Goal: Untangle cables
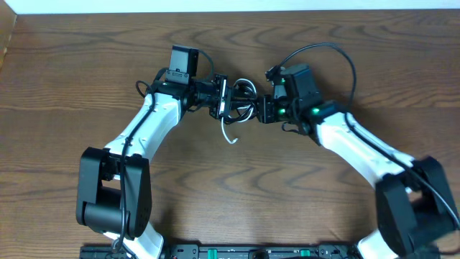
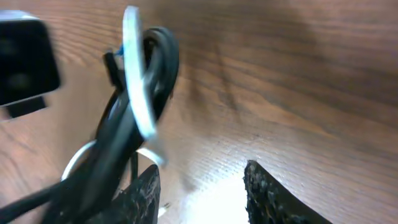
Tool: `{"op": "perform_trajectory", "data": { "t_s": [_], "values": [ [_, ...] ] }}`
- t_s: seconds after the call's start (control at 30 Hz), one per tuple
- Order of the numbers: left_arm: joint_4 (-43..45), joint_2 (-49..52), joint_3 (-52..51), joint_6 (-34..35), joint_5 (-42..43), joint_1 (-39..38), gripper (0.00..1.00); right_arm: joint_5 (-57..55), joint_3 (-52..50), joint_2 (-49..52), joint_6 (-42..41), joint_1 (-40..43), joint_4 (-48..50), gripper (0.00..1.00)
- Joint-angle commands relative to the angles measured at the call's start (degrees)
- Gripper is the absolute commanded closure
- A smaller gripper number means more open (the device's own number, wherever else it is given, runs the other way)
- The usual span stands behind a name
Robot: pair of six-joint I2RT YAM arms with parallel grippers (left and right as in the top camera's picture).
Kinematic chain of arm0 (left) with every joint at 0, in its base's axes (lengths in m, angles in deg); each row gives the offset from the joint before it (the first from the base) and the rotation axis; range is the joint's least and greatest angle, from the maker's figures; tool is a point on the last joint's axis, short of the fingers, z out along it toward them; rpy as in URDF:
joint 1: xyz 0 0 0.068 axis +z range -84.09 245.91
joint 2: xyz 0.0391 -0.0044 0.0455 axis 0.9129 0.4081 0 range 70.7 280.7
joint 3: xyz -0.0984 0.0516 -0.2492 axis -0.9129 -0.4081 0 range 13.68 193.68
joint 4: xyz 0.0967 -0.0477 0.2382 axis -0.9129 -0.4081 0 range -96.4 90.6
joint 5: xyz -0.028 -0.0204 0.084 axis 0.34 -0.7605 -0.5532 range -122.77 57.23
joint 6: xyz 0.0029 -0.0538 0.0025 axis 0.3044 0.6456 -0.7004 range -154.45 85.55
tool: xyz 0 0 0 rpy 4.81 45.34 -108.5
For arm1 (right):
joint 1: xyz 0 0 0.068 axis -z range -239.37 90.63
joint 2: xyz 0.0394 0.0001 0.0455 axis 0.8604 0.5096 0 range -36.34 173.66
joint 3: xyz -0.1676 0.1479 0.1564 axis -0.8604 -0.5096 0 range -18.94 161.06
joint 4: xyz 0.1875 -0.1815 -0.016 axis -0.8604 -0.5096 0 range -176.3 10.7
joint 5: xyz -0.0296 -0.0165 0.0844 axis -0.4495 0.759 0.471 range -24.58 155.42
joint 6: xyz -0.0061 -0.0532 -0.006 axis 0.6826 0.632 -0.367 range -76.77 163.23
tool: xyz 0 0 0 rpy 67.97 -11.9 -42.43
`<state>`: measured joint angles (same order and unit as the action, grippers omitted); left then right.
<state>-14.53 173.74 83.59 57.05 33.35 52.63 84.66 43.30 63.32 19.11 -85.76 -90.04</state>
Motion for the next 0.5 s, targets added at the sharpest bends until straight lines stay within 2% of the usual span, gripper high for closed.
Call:
{"op": "perform_trajectory", "data": {
  "t_s": [0.0, 0.23, 0.47],
  "values": [
    [0.1, -0.9, 1.2, 0.1, 2.4, -0.2, 0.92, 1.3, -0.2, 2.8, -2.7, -0.7, 4.3, 0.6],
    [0.1, -0.9, 1.2, 0.1, 2.4, -0.2, 0.93, 1.5, -0.2, 3.1, -3.3, -0.6, 9.8, 0.6],
    [0.6, -0.9, 1.2, -0.3, 2.4, -0.2, 0.92, 7.5, -0.2, 3.1, -3.3, -0.4, 13.9, 0.55]
  ]
}}
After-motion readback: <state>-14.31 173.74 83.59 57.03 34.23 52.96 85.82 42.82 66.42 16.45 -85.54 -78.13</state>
